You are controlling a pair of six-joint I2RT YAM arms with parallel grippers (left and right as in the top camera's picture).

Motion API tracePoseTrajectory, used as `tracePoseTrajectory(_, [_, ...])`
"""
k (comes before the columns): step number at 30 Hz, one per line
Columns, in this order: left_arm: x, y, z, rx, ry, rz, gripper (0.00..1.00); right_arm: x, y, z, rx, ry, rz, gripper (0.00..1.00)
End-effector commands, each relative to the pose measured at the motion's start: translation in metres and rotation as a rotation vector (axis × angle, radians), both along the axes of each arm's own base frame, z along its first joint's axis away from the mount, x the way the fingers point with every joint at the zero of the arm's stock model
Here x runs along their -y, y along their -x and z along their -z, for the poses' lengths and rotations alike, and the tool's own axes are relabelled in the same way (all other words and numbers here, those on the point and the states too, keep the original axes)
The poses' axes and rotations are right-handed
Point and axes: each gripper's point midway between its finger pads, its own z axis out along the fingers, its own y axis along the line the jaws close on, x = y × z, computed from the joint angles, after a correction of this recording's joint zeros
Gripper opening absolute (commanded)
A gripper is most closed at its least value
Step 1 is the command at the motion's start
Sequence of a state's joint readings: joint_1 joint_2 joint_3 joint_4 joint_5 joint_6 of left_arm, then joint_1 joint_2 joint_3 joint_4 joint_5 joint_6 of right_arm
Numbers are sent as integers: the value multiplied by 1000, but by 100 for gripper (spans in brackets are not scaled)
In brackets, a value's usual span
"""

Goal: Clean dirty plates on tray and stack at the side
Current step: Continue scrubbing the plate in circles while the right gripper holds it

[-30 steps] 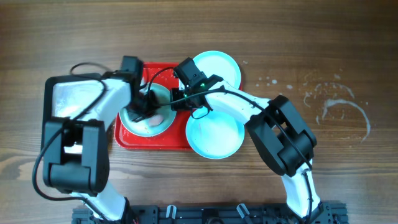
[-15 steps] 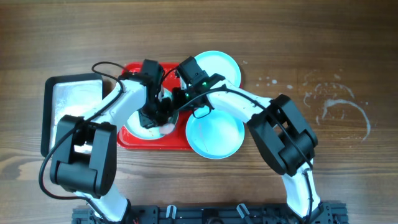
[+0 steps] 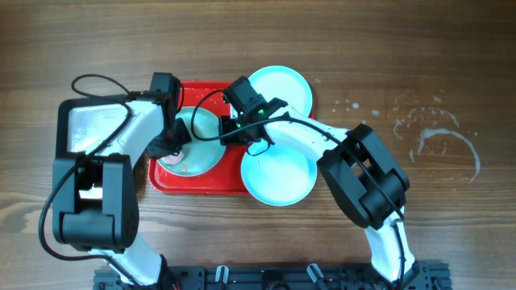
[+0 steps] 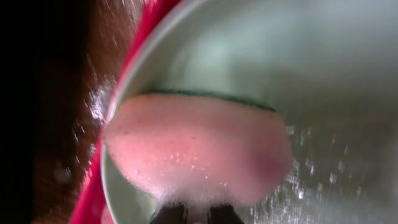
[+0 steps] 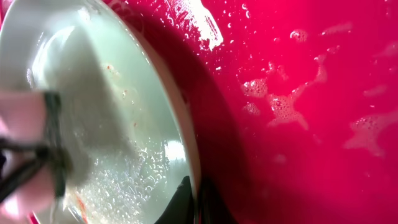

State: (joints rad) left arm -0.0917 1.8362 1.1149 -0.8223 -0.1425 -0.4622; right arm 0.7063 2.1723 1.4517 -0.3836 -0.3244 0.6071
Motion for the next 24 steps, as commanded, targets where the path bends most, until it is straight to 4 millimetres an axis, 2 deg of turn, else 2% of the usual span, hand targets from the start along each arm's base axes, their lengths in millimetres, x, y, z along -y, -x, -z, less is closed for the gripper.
tracePoseTrajectory(1, [-9,-30,8,124,-41,-33,4,8,2,18,-20,40,6,4])
tracePoseTrajectory(4, [22,-60,5,242,98,6,4,8,2,19,-21,41,6,4])
tracePoseTrajectory(7, [50,-72,0,293,202,55,4,8,2,19,-19,42,3,4])
tracePoseTrajectory(9, [67,-71,-1,290,252,89,4,8,2,19,-19,41,4,4])
tracePoseTrajectory(11, [92,-64,-2,267,339,184,4,8,2,19,-19,41,3,4])
tracePoseTrajectory(13, [113,-53,-4,234,427,258,4,7,2,18,-17,39,3,4])
tracePoseTrajectory(15, [124,-34,-2,164,482,286,4,7,2,18,-17,39,3,4])
tracePoseTrajectory(19, [115,2,5,8,464,252,4,7,1,18,-17,38,4,4])
tracePoseTrajectory(22, [88,32,10,-130,357,203,4,7,1,18,-17,37,6,4])
tracePoseTrajectory(24, [67,46,11,-193,261,180,4,7,1,18,-18,37,6,4])
